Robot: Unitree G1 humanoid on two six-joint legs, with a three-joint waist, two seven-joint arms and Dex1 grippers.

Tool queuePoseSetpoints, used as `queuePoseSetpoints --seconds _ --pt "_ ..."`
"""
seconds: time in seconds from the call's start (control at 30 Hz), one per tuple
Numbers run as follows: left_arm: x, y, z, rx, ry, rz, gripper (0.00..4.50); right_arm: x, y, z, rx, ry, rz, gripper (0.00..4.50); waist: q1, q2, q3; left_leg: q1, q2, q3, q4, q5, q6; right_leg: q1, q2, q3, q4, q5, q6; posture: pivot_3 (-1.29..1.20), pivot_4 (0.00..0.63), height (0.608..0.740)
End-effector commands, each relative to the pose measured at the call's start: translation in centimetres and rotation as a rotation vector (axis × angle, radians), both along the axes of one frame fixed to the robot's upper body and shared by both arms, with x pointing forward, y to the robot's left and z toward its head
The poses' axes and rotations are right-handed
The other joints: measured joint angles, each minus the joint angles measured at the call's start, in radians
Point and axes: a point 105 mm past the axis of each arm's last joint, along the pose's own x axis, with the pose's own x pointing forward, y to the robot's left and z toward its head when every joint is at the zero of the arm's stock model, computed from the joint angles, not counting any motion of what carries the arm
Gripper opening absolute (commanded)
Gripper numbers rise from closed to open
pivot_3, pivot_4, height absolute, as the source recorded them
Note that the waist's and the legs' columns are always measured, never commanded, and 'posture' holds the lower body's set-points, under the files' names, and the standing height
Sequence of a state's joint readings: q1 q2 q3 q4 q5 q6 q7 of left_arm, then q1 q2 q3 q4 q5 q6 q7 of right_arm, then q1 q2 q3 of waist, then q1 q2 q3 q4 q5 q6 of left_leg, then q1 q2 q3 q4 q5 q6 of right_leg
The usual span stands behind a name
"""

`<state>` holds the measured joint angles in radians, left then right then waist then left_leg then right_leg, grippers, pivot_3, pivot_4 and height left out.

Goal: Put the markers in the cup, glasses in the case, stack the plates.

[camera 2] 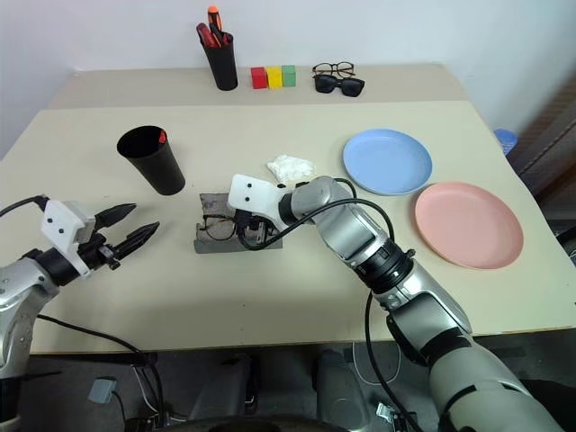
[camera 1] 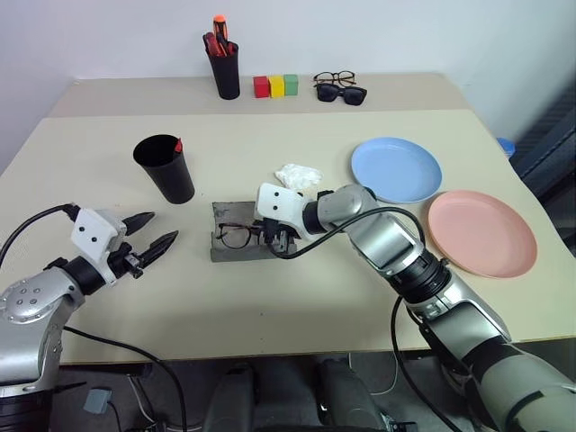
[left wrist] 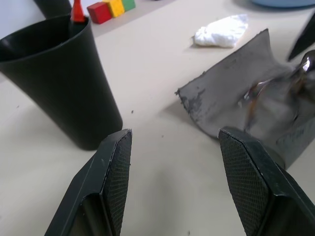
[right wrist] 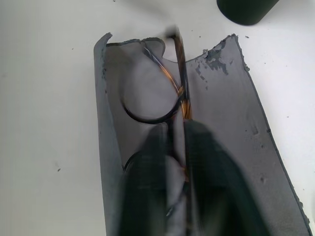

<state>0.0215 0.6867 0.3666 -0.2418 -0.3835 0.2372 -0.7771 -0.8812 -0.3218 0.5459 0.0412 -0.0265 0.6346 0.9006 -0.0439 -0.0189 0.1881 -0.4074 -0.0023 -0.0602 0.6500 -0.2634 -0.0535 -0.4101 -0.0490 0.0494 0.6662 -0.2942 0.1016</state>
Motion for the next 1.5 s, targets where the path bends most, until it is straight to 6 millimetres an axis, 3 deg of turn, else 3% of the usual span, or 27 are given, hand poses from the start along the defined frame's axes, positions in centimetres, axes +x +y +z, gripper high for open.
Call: queuePoseSetpoints --seconds 0.03,0.1,0.13,0.2,0.3,0.43,0.6,0.7,0.87,1.13,1.5 --pt "0.3 -0.7 0.8 -0.007 -0.028 -0.018 2.83 0.6 -0.1 2.0 0.056 -0.055 -0.029 2.9 0.0 0.0 0.0 0.0 0.0 0.0 0.0 0.0 0.0 0.0 0.0 0.0 0.0 0.0 0.0 0.0 0.15 0.74" --pt "0.4 -1.1 0.8 -0.02 -0.019 -0.035 2.83 0.6 -0.2 2.4 0.073 -0.06 -0.029 2.9 0.001 0.0 0.0 0.0 0.0 0.0 0.0 0.0 0.0 0.0 0.0 0.0 0.0 0.0 0.0 0.0 0.15 0.74" --pt "0.7 -1.7 0.6 -0.088 0.033 -0.047 2.58 0.2 -0.4 2.9 0.092 -0.065 -0.016 2.93 0.001 0.0 0.0 0.0 0.0 0.0 0.0 0.0 0.0 0.0 0.0 0.0 0.0 0.0 0.0 0.0 0.15 0.74" --pt "1.7 -3.6 0.2 -0.169 0.137 -0.075 2.02 -0.9 -1.2 3.6 0.129 -0.081 0.012 2.94 0.008 0.0 0.0 0.0 0.0 0.0 0.0 0.0 0.0 0.001 -0.001 0.0 0.0 0.0 0.0 0.0 0.15 0.74" --pt "3.9 -6.2 1.3 -0.185 0.147 -0.074 0.65 -2.0 -2.8 3.8 0.15 -0.102 0.018 2.94 0.026 -0.001 0.0 0.0 -0.001 -0.002 0.002 0.0 0.0 0.002 -0.001 -0.001 0.0 0.0 0.0 0.0 0.15 0.74" --pt "7.0 -9.1 3.7 -0.256 0.167 -0.065 0.65 -2.9 -5.1 3.7 0.168 -0.136 -0.019 2.94 0.031 -0.001 -0.001 -0.001 -0.002 -0.002 0.004 0.0 0.0 0.003 0.0 -0.002 0.0 0.0 0.001 0.0 0.15 0.74" --pt "10.4 -13.0 4.3 -0.256 0.355 -0.082 0.65 -4.3 -8.7 2.6 0.163 -0.13 -0.095 2.94 0.028 -0.001 0.0 0.0 -0.002 -0.001 0.004 0.0 0.0 0.003 0.003 -0.001 0.001 0.0 0.001 0.0 0.15 0.74" --pt "11.7 -13.8 3.4 -0.227 0.5 -0.025 0.65 -5.1 -9.6 2.9 0.177 -0.13 -0.107 2.94 0.021 -0.002 0.0 -0.001 -0.002 0.0 0.004 0.0 0.0 0.003 0.003 -0.001 0.001 0.0 0.001 0.0 0.15 0.74" --pt "13.2 -14.5 2.9 -0.131 0.551 0.01 0.65 -5.8 -10.8 3.4 0.22 -0.131 -0.147 2.94 0.009 -0.002 0.0 0.0 -0.002 -0.001 0.004 0.0 0.0 0.002 0.003 0.0 0.001 0.0 0.001 0.0 0.15 0.74" --pt "12.7 -14.4 1.3 -0.045 0.651 -0.021 0.65 -5.9 -12.0 3.3 0.223 -0.135 -0.194 2.94 0.006 -0.002 0.0 0.0 -0.002 -0.001 0.004 0.0 0.0 0.002 0.003 0.0 0.0 0.0 0.001 0.0 0.15 0.74" --pt "8.6 -13.7 1.4 -0.018 0.639 -0.122 0.65 -4.5 -12.7 3.1 0.244 -0.132 -0.236 2.94 0.006 -0.002 0.0 -0.001 -0.001 -0.001 0.004 0.0 0.0 0.002 0.002 0.001 0.0 0.0 0.001 0.0 0.15 0.74"
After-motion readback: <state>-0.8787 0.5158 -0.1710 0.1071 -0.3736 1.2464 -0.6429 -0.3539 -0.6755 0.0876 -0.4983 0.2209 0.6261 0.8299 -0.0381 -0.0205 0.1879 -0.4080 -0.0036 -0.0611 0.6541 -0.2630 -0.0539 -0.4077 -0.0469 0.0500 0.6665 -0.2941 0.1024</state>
